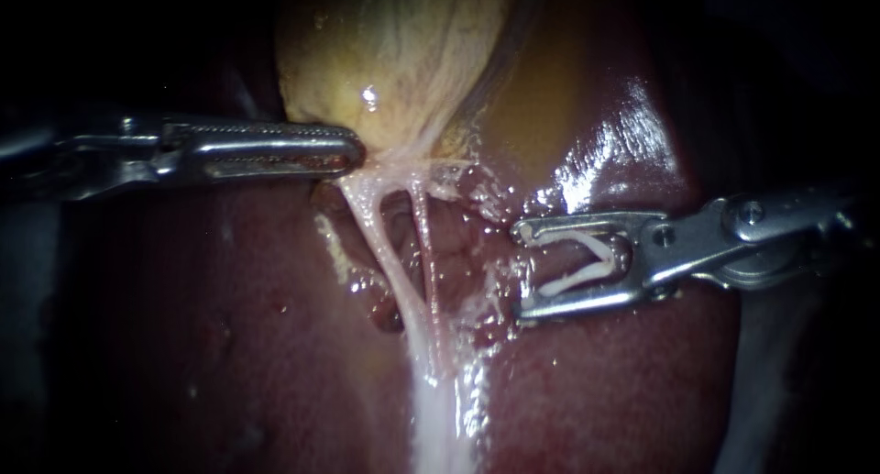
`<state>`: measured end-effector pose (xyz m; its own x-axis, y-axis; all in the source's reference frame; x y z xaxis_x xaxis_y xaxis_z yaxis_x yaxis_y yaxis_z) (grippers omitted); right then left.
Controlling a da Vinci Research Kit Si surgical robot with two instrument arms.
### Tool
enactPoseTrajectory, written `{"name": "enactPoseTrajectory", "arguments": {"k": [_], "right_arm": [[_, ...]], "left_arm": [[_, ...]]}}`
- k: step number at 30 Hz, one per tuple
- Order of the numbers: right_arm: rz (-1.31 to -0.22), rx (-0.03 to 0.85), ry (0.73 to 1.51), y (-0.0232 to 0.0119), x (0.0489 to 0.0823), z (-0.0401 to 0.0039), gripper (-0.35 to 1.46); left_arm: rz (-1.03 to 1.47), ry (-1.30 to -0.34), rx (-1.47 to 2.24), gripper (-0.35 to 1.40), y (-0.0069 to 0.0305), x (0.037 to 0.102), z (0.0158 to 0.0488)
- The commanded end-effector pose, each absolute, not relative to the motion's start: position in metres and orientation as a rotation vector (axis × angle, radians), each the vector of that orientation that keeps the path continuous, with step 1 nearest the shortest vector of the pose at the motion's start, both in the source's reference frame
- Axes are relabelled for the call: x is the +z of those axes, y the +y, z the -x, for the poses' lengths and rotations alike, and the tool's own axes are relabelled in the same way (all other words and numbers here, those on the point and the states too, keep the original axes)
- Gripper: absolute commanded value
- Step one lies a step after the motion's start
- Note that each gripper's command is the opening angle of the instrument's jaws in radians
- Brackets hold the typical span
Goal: Grabbing gallbladder
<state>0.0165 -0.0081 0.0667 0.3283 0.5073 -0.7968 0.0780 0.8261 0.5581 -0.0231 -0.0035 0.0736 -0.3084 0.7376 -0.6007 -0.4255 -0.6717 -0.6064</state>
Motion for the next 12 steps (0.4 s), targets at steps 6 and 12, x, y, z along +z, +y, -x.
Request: {"name": "enactPoseTrajectory", "arguments": {"k": [6,12], "right_arm": [[-0.564,0.301,1.219,-0.0081,0.0667,-0.0166,0.37],[-0.563,0.301,1.219,-0.0081,0.0667,-0.0166,0.37]], "left_arm": [[1.179,-0.435,2.031,-0.35,-0.0035,0.0736,0.0232],[1.179,-0.435,2.031,-0.35,-0.0035,0.0736,0.0232]]}}
